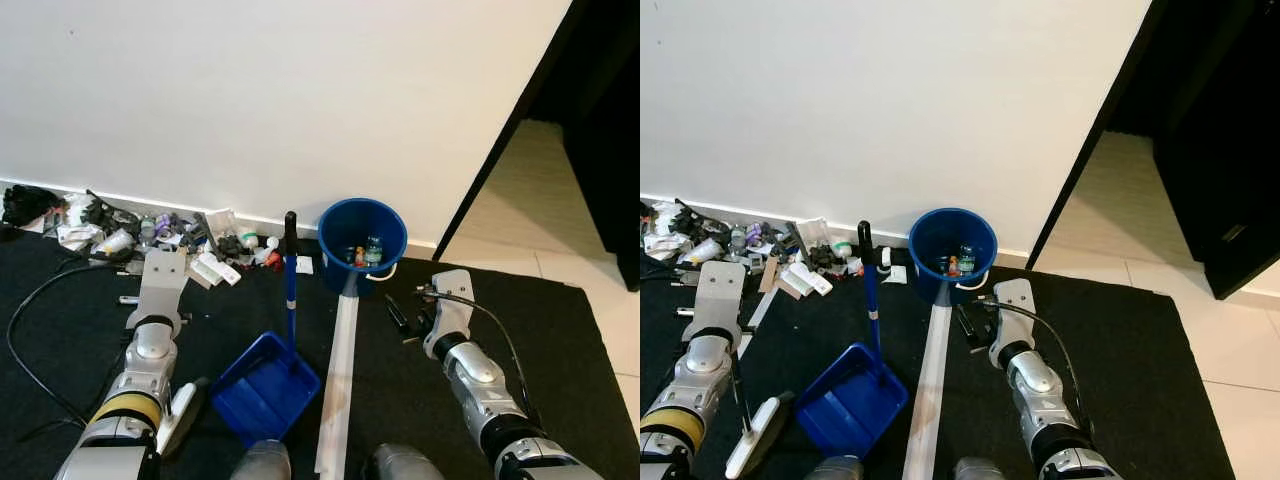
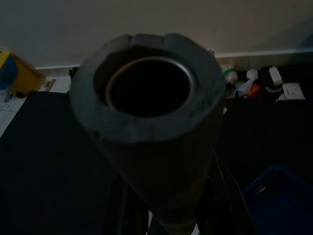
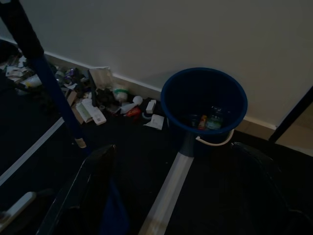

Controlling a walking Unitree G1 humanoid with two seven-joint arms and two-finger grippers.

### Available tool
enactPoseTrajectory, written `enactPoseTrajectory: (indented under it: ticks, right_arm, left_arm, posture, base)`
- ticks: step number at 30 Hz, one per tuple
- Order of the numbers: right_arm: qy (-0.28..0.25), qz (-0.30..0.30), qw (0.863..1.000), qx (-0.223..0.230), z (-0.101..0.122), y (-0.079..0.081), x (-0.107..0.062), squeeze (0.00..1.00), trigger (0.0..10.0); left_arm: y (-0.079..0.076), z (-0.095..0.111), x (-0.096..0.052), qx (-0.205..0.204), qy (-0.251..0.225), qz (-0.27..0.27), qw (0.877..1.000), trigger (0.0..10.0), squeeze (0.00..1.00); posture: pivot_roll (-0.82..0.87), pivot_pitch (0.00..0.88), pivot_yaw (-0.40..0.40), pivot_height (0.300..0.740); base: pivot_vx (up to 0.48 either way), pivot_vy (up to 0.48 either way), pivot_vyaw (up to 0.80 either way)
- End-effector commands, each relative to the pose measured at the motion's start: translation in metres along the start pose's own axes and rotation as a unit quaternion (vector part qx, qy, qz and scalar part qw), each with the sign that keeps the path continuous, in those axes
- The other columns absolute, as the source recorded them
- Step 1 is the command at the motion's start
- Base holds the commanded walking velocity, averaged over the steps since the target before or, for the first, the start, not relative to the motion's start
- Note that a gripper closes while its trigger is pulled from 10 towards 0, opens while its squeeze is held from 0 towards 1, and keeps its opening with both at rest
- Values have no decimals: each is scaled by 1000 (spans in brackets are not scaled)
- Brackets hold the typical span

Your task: Sweep floor

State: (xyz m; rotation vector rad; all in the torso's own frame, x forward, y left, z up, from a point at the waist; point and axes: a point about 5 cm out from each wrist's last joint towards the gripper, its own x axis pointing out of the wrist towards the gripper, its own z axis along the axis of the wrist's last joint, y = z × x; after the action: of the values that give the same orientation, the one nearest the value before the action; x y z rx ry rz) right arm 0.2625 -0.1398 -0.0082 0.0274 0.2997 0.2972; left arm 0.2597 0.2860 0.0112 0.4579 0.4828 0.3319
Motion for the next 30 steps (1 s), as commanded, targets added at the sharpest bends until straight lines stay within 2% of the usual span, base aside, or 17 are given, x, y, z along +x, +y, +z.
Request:
enactPoseTrajectory:
  ticks: [1, 4, 10, 13, 17, 19, 20, 21, 22, 23, 24, 25, 26, 27, 28, 29, 30]
  right_arm:
    - [3, 2, 1000, -5, -2, -1, -1, 0, 10000]
    - [3, 4, 1000, -5, -2, -1, -1, 0, 10000]
    - [5, 7, 1000, -6, -3, 0, -1, 0, 10000]
    - [8, 10, 1000, -6, -4, 1, -1, 0, 10000]
    - [9, 13, 1000, -6, -5, 2, -2, 0, 10000]
    - [9, 14, 1000, -7, -5, 2, -2, 0, 10000]
    - [9, 14, 1000, -7, -5, 2, -2, 0, 10000]
    - [9, 14, 1000, -7, -5, 2, -2, 0, 10000]
    - [10, 15, 1000, -7, -5, 2, -2, 0, 10000]
    - [9, 15, 1000, -8, -5, 2, -2, 0, 10000]
    - [8, 16, 1000, -8, -4, 2, -1, 0, 10000]
    - [8, 16, 1000, -8, -4, 2, -1, 0, 10000]
    - [7, 16, 1000, -9, -4, 2, -1, 0, 10000]
    - [4, 16, 1000, -8, -2, 2, 0, 0, 10000]
    - [4, 16, 1000, -8, -2, 2, 0, 0, 10000]
    - [1, 16, 1000, -8, -1, 1, 1, 0, 10000]
    - [1, 16, 1000, -8, -1, 1, 1, 0, 10000]
  left_arm:
    - [22, -40, -8, 95, 90, 13, 991, 10000, 0]
    - [23, -43, -9, 107, 97, 6, 990, 10000, 0]
    - [14, -53, -12, 134, 127, -58, 981, 10000, 0]
    - [5, -63, -18, 163, 157, -109, 968, 10000, 0]
    - [0, -71, -22, 174, 175, -133, 960, 10000, 0]
    - [0, -71, -23, 171, 176, -133, 960, 10000, 0]
    - [3, -67, -20, 154, 166, -115, 967, 10000, 0]
    - [3, -67, -20, 154, 166, -115, 967, 10000, 0]
    - [4, -61, -17, 126, 154, -97, 975, 10000, 0]
    - [9, -48, -10, 56, 130, -57, 988, 10000, 0]
    - [15, -35, -5, -14, 101, -21, 995, 10000, 0]
    - [15, -35, -5, -14, 101, -21, 995, 10000, 0]
    - [22, -20, 1, -84, 63, 11, 994, 10000, 0]
    - [31, -7, 4, -127, 23, 45, 991, 10000, 0]
    - [31, -7, 4, -127, 23, 45, 991, 10000, 0]
    - [39, 6, 7, -156, -12, 68, 985, 10000, 0]
    - [39, 6, 7, -156, -12, 68, 985, 10000, 0]
  posture:
    - [128, 0, -71, 740]
    - [129, 0, -70, 740]
    - [130, 0, -67, 740]
    - [129, 0, -65, 740]
    - [129, 0, -65, 740]
    - [129, 0, -65, 740]
    - [129, 0, -65, 740]
    - [129, 0, -65, 740]
    - [131, 0, -69, 740]
    - [131, 0, -69, 740]
    - [131, 0, -69, 740]
    - [131, 0, -69, 740]
    - [131, 0, -69, 740]
    - [133, 0, -76, 740]
    - [133, 0, -76, 740]
    - [133, 0, -76, 740]
    - [133, 0, -76, 740]
  base:
    - [0, 0, 0]
    - [0, 0, 0]
    - [0, 0, 0]
    - [0, 0, 0]
    - [0, 0, 0]
    - [0, 0, 0]
    - [0, 0, 0]
    - [0, 0, 0]
    - [0, 0, 0]
    - [0, 0, 0]
    - [0, 0, 0]
    - [0, 0, 0]
    - [0, 0, 0]
    - [0, 0, 0]
    - [0, 0, 0]
    - [0, 0, 0]
    - [0, 0, 0]
